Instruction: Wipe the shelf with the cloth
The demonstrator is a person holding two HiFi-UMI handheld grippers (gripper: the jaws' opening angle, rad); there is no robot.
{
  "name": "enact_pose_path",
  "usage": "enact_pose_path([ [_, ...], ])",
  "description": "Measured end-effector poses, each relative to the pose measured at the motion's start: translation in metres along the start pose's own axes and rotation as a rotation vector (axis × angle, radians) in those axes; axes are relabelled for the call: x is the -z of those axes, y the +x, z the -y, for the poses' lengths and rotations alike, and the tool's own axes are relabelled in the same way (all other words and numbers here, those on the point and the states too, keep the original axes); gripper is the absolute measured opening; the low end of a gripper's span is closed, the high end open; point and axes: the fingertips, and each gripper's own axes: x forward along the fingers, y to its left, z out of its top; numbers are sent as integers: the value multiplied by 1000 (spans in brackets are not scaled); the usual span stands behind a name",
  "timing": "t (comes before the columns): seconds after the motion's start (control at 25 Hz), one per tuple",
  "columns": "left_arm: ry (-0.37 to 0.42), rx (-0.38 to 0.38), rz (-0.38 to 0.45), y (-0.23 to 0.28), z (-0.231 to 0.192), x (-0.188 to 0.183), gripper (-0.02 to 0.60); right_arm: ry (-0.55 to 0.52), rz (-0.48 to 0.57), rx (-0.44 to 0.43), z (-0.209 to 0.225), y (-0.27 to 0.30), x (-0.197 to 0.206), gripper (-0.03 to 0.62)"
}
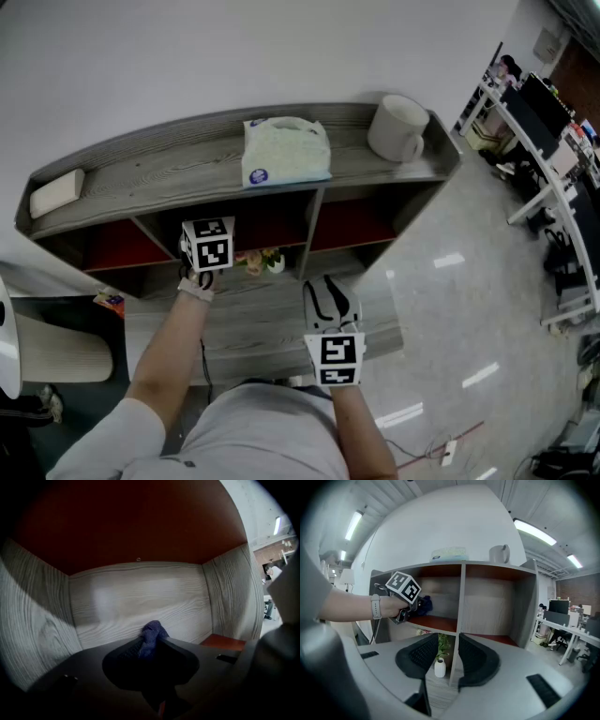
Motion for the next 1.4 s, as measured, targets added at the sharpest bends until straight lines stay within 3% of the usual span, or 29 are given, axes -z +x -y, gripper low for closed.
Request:
enact_pose_path([
  [0.4,22,148,-83,20,71,-2,84,37,-16,104,41,-31,16,140],
  [0.6,44,225,-82,29,114,-11,84,56,-21,171,64,-51,25,141],
  [0.84,18,280,-69,36,150,-20,84,76,-30,239,86,-71,33,141],
  [1.24,45,292,-12,26,155,-27,84,85,-19,239,90,-70,31,141],
  [1.4,0,318,17,4,144,-24,84,83,-19,192,80,-57,30,141],
])
